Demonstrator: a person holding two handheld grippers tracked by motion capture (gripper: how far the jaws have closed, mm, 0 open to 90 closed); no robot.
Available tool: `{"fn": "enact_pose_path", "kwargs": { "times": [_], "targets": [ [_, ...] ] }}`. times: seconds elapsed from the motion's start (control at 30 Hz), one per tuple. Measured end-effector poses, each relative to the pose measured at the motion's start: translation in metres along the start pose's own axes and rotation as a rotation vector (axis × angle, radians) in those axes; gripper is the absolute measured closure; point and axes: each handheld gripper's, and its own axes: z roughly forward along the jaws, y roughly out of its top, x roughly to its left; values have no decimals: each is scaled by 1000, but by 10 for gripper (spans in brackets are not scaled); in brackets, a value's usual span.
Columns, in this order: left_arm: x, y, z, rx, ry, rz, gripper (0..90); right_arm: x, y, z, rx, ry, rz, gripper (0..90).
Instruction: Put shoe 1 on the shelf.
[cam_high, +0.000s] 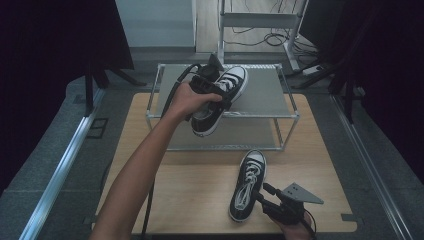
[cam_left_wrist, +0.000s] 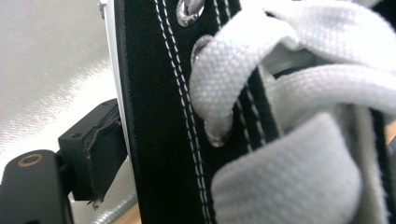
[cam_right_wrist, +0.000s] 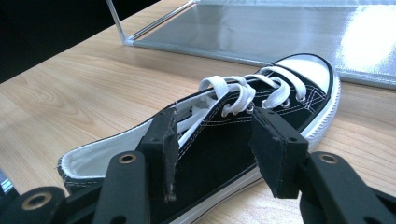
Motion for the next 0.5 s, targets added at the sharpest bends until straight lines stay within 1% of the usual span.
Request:
{"fn": "enact_pose_path", "kwargs": {
  "times": [0.07,0.1,0.17,0.2,0.23,0.27,0.3,0.33,0.37,0.4,0.43,0.47,0.5],
  "targets": [
    [2,3,-1,-4,10,-20,138,0,0,0,-1,0,0,514],
    [4,5,-1,-2,15,-24,138,-1,0,0,-2,0,2,514],
    [9,9,-1,-7,32,-52,138,-1,0,-1,-4,-1,3,515],
    [9,9,-1,-7,32,-52,138,-1,0,-1,-4,-1,3,515],
    [14,11,0,-7,36,-73,139,-2,1,-2,-7,-2,3,515],
    [14,11,0,-7,36,-73,138,-2,1,-2,-7,-2,3,515],
    [16,12,0,-4,41,-82,138,-2,1,-2,-7,-2,4,515],
    [20,14,2,-9,54,-112,138,-2,1,-2,-7,-2,5,514],
    [23,16,3,-12,65,-129,138,-2,0,-2,-7,-3,4,515],
    [26,17,3,-14,74,-143,138,-2,0,-1,-7,-2,4,515],
    [26,17,3,-14,74,-143,138,-2,0,-1,-7,-2,4,515],
    [29,19,5,-18,80,-164,138,-1,1,-2,-8,0,4,515],
    [30,20,5,-16,83,-173,138,-1,1,-2,-8,0,4,515]
  ]
}}
